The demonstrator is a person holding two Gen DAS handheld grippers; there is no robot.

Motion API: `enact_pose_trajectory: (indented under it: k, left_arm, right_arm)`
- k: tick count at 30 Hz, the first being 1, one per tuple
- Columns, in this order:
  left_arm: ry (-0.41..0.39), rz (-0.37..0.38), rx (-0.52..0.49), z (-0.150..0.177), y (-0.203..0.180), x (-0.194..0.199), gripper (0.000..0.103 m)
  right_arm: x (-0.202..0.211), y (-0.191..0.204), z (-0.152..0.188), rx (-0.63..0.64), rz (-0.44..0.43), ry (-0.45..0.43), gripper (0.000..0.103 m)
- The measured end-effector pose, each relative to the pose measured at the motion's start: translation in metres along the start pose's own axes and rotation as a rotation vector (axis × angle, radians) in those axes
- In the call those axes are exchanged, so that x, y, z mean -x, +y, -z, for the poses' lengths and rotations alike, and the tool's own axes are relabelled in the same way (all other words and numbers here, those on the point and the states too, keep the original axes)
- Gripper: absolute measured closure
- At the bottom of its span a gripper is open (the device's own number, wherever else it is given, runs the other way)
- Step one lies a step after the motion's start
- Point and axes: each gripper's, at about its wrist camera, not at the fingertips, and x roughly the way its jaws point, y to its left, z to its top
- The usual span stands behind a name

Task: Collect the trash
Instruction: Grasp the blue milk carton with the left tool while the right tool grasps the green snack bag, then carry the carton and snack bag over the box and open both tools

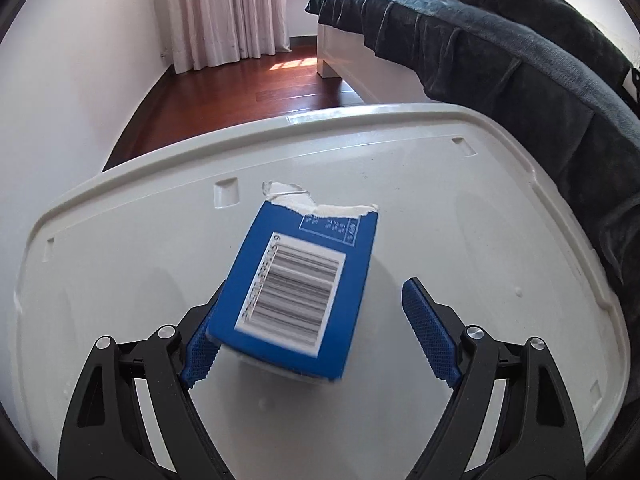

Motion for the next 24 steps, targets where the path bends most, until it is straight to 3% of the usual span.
enact_pose_trajectory:
  k: [1,6,10,14,17,21,24]
  left_arm:
    - [0.005,0.0,0.007,-0.001,0.001,-0.004,0.045]
    - [0.006,-0.031,0.069,0.008,0.004,0.008,0.052]
    - [-0.027,-0.024,0.135,0.039,0.015,0.048,0.053]
    - [-0.04,-0.066,0.147,0.082,0.022,0.099,0.053]
    - [-0.044,-0.095,0.167,0.122,0.028,0.143,0.053]
    - [-0.041,-0.135,0.177,0.186,0.036,0.202,0.053]
    - [-0.01,-0.137,0.227,0.237,0.045,0.233,0.052]
  right_arm:
    - [-0.006,0.004,0.0,0.022,0.014,0.012,0.061]
    - [-0.015,0.015,0.001,0.061,0.07,0.017,0.061]
    - [-0.009,0.014,0.001,0.064,0.123,-0.014,0.061]
    - [-0.004,0.018,0.007,0.059,0.14,-0.038,0.061]
    - [-0.004,0.041,0.021,0.133,0.168,-0.055,0.061]
    - [-0.004,0.068,0.057,0.208,0.191,-0.058,0.061]
    - [-0.006,0.075,0.094,0.166,0.167,-0.023,0.06]
